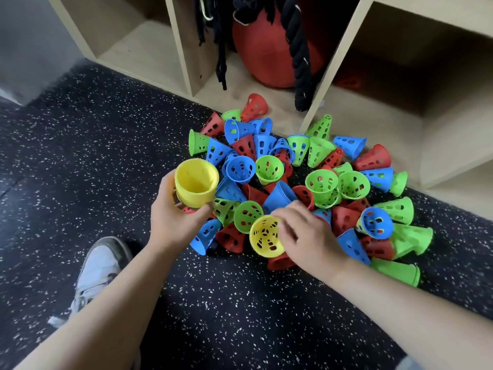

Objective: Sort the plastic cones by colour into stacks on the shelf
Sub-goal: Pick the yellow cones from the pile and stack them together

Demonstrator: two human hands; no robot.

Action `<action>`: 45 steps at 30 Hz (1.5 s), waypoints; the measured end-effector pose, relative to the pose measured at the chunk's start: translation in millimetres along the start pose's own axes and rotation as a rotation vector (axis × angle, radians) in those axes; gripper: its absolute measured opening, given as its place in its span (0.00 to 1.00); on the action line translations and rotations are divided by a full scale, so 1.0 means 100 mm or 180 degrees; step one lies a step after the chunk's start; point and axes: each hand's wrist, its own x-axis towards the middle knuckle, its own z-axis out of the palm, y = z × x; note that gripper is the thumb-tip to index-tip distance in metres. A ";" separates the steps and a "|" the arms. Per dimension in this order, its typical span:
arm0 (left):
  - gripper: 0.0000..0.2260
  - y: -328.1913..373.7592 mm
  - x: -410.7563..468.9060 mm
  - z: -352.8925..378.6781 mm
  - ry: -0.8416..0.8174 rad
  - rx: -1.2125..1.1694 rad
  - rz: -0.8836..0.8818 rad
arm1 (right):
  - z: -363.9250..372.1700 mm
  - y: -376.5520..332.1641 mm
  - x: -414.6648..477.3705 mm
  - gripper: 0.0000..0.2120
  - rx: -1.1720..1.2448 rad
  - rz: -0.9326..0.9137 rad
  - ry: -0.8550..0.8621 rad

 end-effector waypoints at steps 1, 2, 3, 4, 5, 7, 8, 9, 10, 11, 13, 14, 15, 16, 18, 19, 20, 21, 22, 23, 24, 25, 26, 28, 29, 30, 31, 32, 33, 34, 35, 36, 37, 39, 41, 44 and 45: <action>0.31 -0.01 -0.01 0.01 -0.0062 0.0024 0.0024 | -0.10 -0.04 0.09 0.08 0.0345 0.0307 0.0247; 0.32 0.00 -0.03 0.02 -0.0129 0.0038 0.0055 | -0.20 -0.09 0.19 0.09 0.0690 0.0683 0.0501; 0.32 0.01 -0.04 0.04 -0.0206 0.0062 0.0104 | -0.30 -0.17 0.31 0.10 0.1016 0.1047 0.0690; 0.33 0.02 -0.04 0.08 -0.0285 0.0091 0.0164 | -0.39 -0.25 0.44 0.10 0.1315 0.1310 0.0799; 0.33 0.03 -0.05 0.11 -0.0357 0.0129 0.0234 | -0.46 -0.33 0.55 0.10 0.1556 0.1437 0.0852; 0.32 0.06 -0.04 0.17 -0.0452 0.0220 0.0373 | -0.53 -0.48 0.75 0.09 0.1886 0.1458 0.0871; 0.33 0.08 -0.03 0.20 -0.0478 0.0265 0.0438 | -0.52 -0.53 0.82 0.08 0.2009 0.1449 0.0845; 0.33 0.11 -0.02 0.22 -0.0497 0.0288 0.0508 | -0.50 -0.57 0.88 0.08 0.2060 0.1438 0.0771; 0.34 0.14 -0.01 0.24 -0.0501 0.0290 0.0561 | -0.45 -0.59 0.93 0.08 0.1992 0.1408 0.0644; 0.34 0.17 -0.01 0.26 -0.0482 0.0270 0.0577 | -0.40 -0.58 0.96 0.08 0.1822 0.1374 0.0502; 0.34 0.22 0.02 0.27 -0.0372 0.0170 0.0503 | -0.28 -0.46 0.97 0.08 0.1442 0.1370 0.0456; 0.33 0.23 0.05 0.27 -0.0294 0.0096 0.0437 | -0.23 -0.36 0.98 0.07 0.1270 0.1399 0.0552; 0.32 0.22 0.07 0.26 -0.0218 0.0029 0.0368 | -0.18 -0.23 0.99 0.07 0.1017 0.1406 0.0592; 0.32 0.21 0.10 0.25 -0.0151 -0.0030 0.0305 | -0.14 -0.09 0.99 0.08 0.0630 0.1382 0.0459; 0.31 0.19 0.14 0.23 -0.0049 -0.0131 0.0227 | -0.04 0.18 1.00 0.13 -0.0265 0.1313 -0.0318; 0.31 0.18 0.15 0.22 -0.0015 -0.0158 0.0190 | 0.01 0.29 1.00 0.16 -0.0588 0.1266 -0.0746; 0.31 0.18 0.16 0.22 0.0004 -0.0165 0.0154 | 0.06 0.38 1.00 0.17 -0.0773 0.1231 -0.1083; 0.31 0.17 0.17 0.22 0.0006 -0.0153 0.0138 | 0.10 0.42 1.00 0.17 -0.0841 0.1213 -0.1285; 0.32 0.16 0.18 0.23 0.0001 -0.0132 0.0139 | 0.14 0.45 1.01 0.14 -0.0851 0.1206 -0.1359; 0.32 0.16 0.19 0.23 -0.0003 -0.0116 0.0142 | 0.18 0.47 1.02 0.11 -0.0847 0.1206 -0.1362; 0.32 0.15 0.20 0.24 -0.0003 -0.0105 0.0137 | 0.21 0.49 1.04 0.09 -0.0862 0.1241 -0.1357; 0.32 0.15 0.21 0.25 -0.0001 -0.0100 0.0131 | 0.23 0.50 1.07 0.09 -0.0915 0.1282 -0.1354; 0.32 0.15 0.23 0.25 0.0007 -0.0089 0.0122 | 0.25 0.52 1.09 0.10 -0.0975 0.1305 -0.1355; 0.32 0.14 0.25 0.26 0.0024 -0.0061 0.0110 | 0.23 0.55 1.12 0.10 -0.0882 0.1331 -0.1145; 0.32 0.14 0.25 0.27 0.0023 -0.0050 0.0102 | 0.19 0.56 1.12 0.10 -0.0727 0.1409 -0.0905; 0.32 0.13 0.26 0.28 0.0017 -0.0044 0.0095 | 0.13 0.56 1.13 0.09 -0.0560 0.1548 -0.0607; 0.32 0.12 0.26 0.28 0.0010 -0.0042 0.0093 | 0.06 0.56 1.13 0.09 -0.0401 0.1727 -0.0310; 0.32 0.12 0.25 0.29 0.0001 -0.0044 0.0091 | -0.02 0.56 1.13 0.08 -0.0221 0.1927 -0.0062; 0.32 0.13 0.24 0.30 -0.0013 -0.0054 0.0087 | -0.09 0.57 1.13 0.07 0.0014 0.2124 0.0123; 0.32 0.14 0.23 0.31 -0.0029 -0.0067 0.0083 | -0.15 0.57 1.13 0.06 0.0297 0.2307 0.0266; 0.32 0.15 0.22 0.33 -0.0043 -0.0074 0.0087 | -0.22 0.56 1.14 0.06 0.0563 0.2454 0.0395; 0.32 0.17 0.21 0.34 -0.0049 -0.0071 0.0102 | -0.28 0.55 1.13 0.05 0.0789 0.2567 0.0497; 0.32 0.18 0.20 0.36 -0.0056 -0.0051 0.0125 | -0.34 0.53 1.13 0.05 0.0998 0.2639 0.0575; 0.32 0.21 0.18 0.39 -0.0080 0.0053 0.0169 | -0.43 0.45 1.11 0.06 0.1291 0.2698 0.0640; 0.32 0.23 0.17 0.42 -0.0135 0.0186 0.0216 | -0.51 0.36 1.10 0.06 0.1439 0.2665 0.0678; 0.31 0.27 0.13 0.47 -0.0216 0.0273 0.0292 | -0.66 0.13 1.09 0.05 0.1532 0.2259 0.0906; 0.31 0.29 0.11 0.49 -0.0230 0.0290 0.0321 | -0.72 0.03 1.09 0.04 0.1479 0.1997 0.0935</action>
